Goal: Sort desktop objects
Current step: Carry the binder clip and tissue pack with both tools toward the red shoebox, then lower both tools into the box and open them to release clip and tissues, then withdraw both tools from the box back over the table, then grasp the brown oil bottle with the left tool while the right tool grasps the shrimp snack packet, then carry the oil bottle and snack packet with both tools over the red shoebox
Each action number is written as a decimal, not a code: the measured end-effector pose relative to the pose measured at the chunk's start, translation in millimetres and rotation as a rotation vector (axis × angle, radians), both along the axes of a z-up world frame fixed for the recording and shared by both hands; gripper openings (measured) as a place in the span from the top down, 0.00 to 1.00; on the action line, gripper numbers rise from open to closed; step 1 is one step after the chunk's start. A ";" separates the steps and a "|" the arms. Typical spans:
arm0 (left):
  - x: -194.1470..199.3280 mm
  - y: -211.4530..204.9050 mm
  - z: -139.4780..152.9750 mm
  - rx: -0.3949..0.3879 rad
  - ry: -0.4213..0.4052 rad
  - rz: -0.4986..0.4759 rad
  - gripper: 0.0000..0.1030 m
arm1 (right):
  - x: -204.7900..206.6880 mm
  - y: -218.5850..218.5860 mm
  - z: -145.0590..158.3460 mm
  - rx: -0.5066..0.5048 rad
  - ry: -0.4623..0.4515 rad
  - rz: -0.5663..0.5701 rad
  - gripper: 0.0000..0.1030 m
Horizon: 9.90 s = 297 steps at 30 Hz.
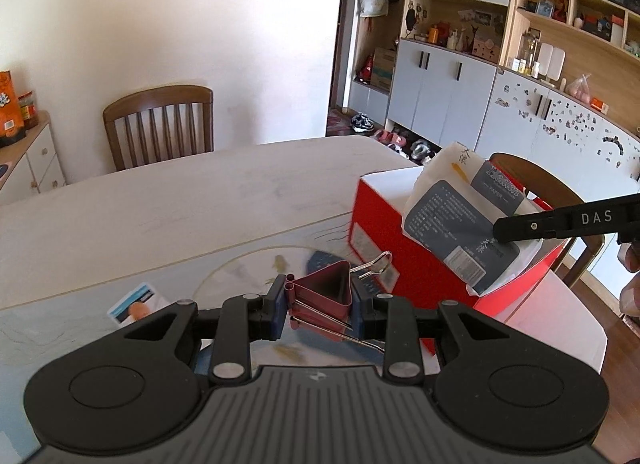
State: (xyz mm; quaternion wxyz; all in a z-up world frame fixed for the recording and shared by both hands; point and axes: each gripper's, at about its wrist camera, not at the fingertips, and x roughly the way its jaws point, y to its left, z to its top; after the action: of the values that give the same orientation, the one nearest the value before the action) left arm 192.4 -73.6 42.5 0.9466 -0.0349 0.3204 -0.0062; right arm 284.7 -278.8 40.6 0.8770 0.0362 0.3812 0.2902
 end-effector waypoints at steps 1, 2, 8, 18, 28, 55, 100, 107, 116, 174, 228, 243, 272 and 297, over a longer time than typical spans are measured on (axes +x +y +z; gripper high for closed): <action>3.0 -4.6 0.3 0.002 0.000 -0.002 0.71 | 3.9 -5.6 -0.6 0.002 0.002 -0.004 0.83; 6.0 -9.9 1.0 0.005 0.000 -0.004 0.71 | 6.9 -10.4 -0.8 0.002 0.003 -0.008 0.83; 25.0 -41.9 3.2 0.018 0.005 -0.028 0.72 | 24.7 -37.7 -2.4 0.005 0.008 -0.022 0.83; 54.9 -87.0 3.9 0.034 0.006 -0.085 0.71 | 45.5 -78.6 -7.1 0.013 0.014 -0.065 0.83; 98.5 -132.2 -7.3 0.065 0.040 -0.178 0.72 | 68.3 -109.6 -19.0 -0.003 0.029 -0.126 0.83; 200.2 -153.3 -67.7 0.099 0.242 -0.238 0.71 | 141.9 -85.4 -58.1 -0.096 0.133 -0.060 0.83; 161.3 -154.4 -37.0 0.075 0.189 -0.224 0.33 | 111.6 -83.9 -43.2 -0.160 0.176 0.022 0.58; 137.5 -141.6 -24.4 0.050 0.144 -0.212 0.33 | 99.0 -84.3 -37.5 -0.159 0.168 -0.005 0.32; 108.1 -120.8 -11.1 0.040 0.098 -0.224 0.33 | 84.3 -76.9 -38.6 -0.176 0.174 -0.052 0.27; -20.0 135.6 -101.2 0.003 0.121 -0.015 0.00 | 10.4 252.5 -55.2 -0.300 0.129 0.311 0.09; -13.1 128.0 -147.9 0.101 0.100 -0.157 0.16 | 5.9 365.2 -114.3 -0.453 0.052 0.606 0.41; -13.3 123.3 -143.0 0.102 0.102 -0.193 0.39 | 13.9 296.0 -106.6 -0.490 0.082 0.479 0.43; -36.8 102.2 -94.4 0.077 0.120 -0.126 0.39 | -37.9 189.2 -50.8 -0.389 0.082 0.387 0.44; 0.8 3.8 -19.9 0.153 -0.022 -0.195 0.39 | -10.2 91.8 -0.3 -0.296 -0.015 0.361 0.44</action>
State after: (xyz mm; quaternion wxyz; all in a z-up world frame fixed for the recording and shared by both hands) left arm 193.2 -69.7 22.6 0.9449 0.0689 0.3112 -0.0741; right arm 274.5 -187.1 40.3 0.8094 -0.1636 0.4136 0.3836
